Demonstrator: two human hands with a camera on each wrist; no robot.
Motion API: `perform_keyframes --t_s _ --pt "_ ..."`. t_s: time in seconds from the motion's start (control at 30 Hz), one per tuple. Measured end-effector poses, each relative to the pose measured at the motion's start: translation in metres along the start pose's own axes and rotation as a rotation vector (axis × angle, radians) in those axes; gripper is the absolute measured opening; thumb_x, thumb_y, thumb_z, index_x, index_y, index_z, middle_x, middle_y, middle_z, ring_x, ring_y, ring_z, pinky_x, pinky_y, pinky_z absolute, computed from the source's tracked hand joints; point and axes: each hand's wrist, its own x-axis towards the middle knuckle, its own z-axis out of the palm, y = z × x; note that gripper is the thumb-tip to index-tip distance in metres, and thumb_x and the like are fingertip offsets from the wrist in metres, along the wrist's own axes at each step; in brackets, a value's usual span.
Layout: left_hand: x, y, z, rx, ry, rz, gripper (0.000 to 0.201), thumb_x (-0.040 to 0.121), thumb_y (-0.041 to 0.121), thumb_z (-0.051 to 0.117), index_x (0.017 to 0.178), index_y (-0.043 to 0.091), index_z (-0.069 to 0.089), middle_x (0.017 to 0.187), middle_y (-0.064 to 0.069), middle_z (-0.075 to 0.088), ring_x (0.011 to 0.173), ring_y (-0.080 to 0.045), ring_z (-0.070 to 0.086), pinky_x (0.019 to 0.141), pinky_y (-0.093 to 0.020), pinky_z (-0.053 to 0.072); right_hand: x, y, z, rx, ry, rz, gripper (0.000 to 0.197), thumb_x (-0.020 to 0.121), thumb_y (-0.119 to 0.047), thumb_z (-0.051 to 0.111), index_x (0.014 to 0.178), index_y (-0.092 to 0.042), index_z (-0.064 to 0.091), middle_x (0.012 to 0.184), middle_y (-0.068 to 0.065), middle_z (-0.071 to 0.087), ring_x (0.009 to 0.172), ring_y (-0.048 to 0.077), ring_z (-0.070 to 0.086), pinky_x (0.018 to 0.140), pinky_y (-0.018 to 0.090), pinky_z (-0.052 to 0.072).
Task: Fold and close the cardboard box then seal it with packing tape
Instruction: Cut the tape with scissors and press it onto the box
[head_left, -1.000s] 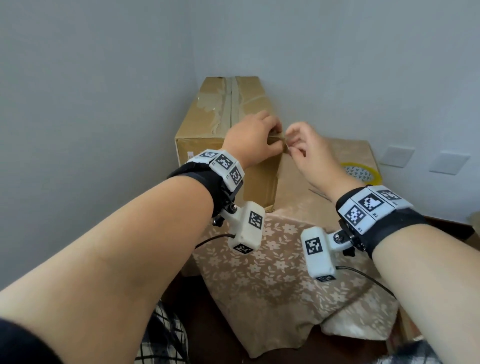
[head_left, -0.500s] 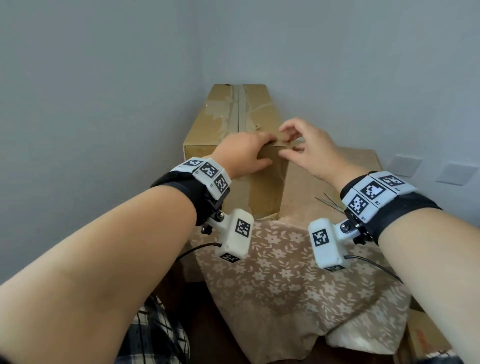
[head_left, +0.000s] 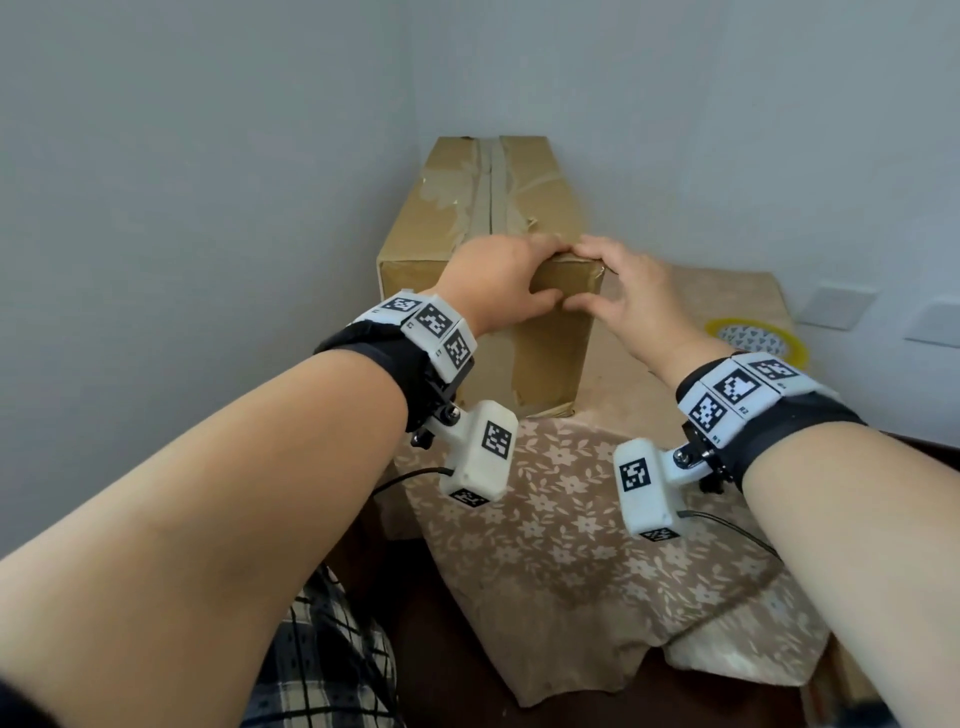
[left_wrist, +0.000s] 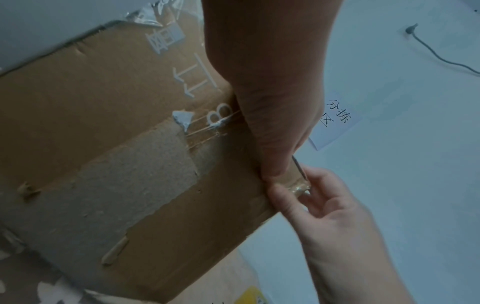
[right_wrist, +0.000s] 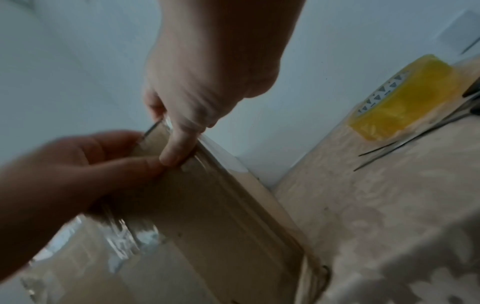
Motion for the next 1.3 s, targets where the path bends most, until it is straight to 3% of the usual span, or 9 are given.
perform_keyframes --t_s 0.2,0.3,0.4,0.5,0.63,0.73,0.8,1.07,1.3 --pt "-0.007 -0.023 -0.01 -0.021 -0.135 -0.017 0.048 0.1 0.041 0.034 0.143 0.02 0.035 0.141 -0.002 0.047 0.118 -0.026 0.052 0.086 -0.034 0.043 -0.002 -0.005 0.002 0.142 0.148 -0.003 0.031 0.09 -0.014 0.063 0.12 -0.005 0.064 0.128 0.013 0.06 0.119 0.019 0.056 0.098 -0.002 0.024" --pt "-0.022 -0.055 -0.02 0.038 -0.201 -0.121 0.061 0.094 0.058 0.031 0.145 0.024 0.032 0.147 0.0 0.041 0.126 -0.024 0.045 0.095 -0.037 0.041 -0.008 -0.006 0.007 0.033 0.004 0.047 0.048 0.088 -0.02 0.064 0.133 -0.01 0.05 0.146 0.009 0.042 0.132 0.02 0.041 0.107 0.01 0.019" --pt "-0.038 -0.077 -0.024 -0.1 -0.219 -0.331 0.072 0.086 0.07 0.026 0.145 0.029 0.032 0.151 -0.005 0.033 0.136 -0.027 0.034 0.11 -0.043 0.031 -0.012 -0.01 0.011 0.095 -0.038 0.138 0.047 0.089 -0.025 0.063 0.133 -0.019 0.045 0.134 0.007 0.051 0.122 0.021 0.049 0.104 0.034 0.039" --pt "-0.043 -0.075 -0.029 -0.317 -0.199 -0.441 0.057 0.098 0.053 0.023 0.14 0.021 0.042 0.142 -0.011 0.046 0.131 -0.028 0.042 0.105 -0.035 0.032 -0.012 -0.016 0.008 0.249 -0.005 0.237 0.026 0.098 -0.028 0.048 0.124 -0.027 0.047 0.109 0.0 0.057 0.09 0.013 0.055 0.081 0.033 0.046" --pt "-0.043 -0.066 -0.043 -0.283 -0.061 -0.468 0.035 0.095 0.033 0.042 0.113 0.019 0.068 0.114 -0.008 0.068 0.1 -0.026 0.063 0.087 -0.031 0.049 -0.001 -0.027 -0.007 0.319 0.121 0.308 0.025 0.101 -0.03 0.038 0.122 -0.022 0.048 0.107 -0.006 0.054 0.092 0.014 0.052 0.081 0.03 0.041" --pt "-0.045 -0.05 -0.043 -0.343 0.078 -0.407 0.04 0.091 0.032 0.047 0.075 0.001 0.065 0.067 -0.017 0.068 0.06 -0.029 0.065 0.065 -0.042 0.055 0.018 -0.032 -0.026 0.455 0.27 0.368 0.032 0.102 -0.032 0.036 0.131 -0.022 0.042 0.114 -0.008 0.048 0.1 0.01 0.047 0.085 0.025 0.035" --pt "-0.048 -0.03 -0.039 -0.321 0.088 -0.312 0.045 0.094 0.035 0.046 0.07 0.0 0.06 0.058 -0.016 0.064 0.056 -0.03 0.062 0.061 -0.041 0.052 0.031 -0.03 -0.038 0.544 0.318 0.431 0.04 0.101 -0.037 0.037 0.138 -0.023 0.034 0.125 -0.008 0.043 0.114 0.011 0.042 0.091 0.026 0.031" --pt "-0.048 -0.011 -0.025 -0.387 -0.025 -0.127 0.029 0.092 0.023 0.052 0.116 0.008 0.062 0.09 -0.006 0.068 0.08 -0.022 0.062 0.078 -0.037 0.05 0.033 -0.011 -0.033 0.433 0.317 0.701 0.123 0.069 -0.048 0.079 0.149 -0.031 -0.014 0.159 0.001 0.0 0.146 0.027 0.006 0.114 0.055 0.018" --pt "-0.035 -0.018 -0.004 -0.287 0.114 0.147 0.031 0.092 0.021 0.055 0.119 0.009 0.062 0.097 -0.008 0.065 0.086 -0.027 0.06 0.076 -0.035 0.051 0.047 0.004 -0.037 0.478 0.37 0.798 0.124 0.059 -0.031 0.087 0.149 -0.032 0.001 0.153 0.001 0.015 0.136 0.031 0.027 0.104 0.055 0.037"
